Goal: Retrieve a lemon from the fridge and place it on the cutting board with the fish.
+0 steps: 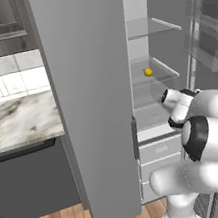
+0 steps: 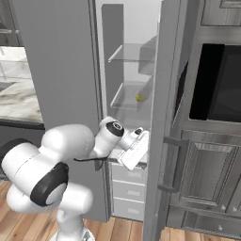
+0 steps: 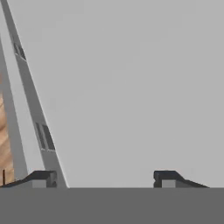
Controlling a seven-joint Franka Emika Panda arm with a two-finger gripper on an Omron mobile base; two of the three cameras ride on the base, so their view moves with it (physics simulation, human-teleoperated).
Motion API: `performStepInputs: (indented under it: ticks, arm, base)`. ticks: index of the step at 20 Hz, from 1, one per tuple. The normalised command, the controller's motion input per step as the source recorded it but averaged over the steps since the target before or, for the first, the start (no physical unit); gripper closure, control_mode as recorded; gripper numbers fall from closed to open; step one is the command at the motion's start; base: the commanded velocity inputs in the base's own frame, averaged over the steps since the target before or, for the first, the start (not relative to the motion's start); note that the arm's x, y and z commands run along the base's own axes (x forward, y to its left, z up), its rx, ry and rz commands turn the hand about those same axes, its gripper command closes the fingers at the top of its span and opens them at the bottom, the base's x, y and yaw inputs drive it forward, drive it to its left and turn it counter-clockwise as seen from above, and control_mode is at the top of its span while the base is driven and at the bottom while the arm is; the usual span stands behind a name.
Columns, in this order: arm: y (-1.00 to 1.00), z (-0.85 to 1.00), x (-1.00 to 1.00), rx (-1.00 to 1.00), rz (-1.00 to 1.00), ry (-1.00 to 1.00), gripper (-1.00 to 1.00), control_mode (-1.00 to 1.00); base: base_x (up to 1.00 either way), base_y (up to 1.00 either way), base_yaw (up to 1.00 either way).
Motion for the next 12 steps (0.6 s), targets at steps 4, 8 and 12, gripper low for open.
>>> performStepInputs:
  ticks: [4, 8, 12]
  arm:
    - [-0.91, -0.02, -0.13, 0.00, 0.00, 0.13, -1.00, -1.00]
    - [-0.22, -0.04, -0.10, 0.00, 0.00, 0.05, -1.00, -1.00]
    - [0.37, 0.03, -0.08, 0.00, 0.00, -0.02, -1.00, -1.00]
  base:
    - [0.00, 0.00, 0.00]
    - [0.00, 0.00, 0.00]
    - [0.00, 0.00, 0.00]
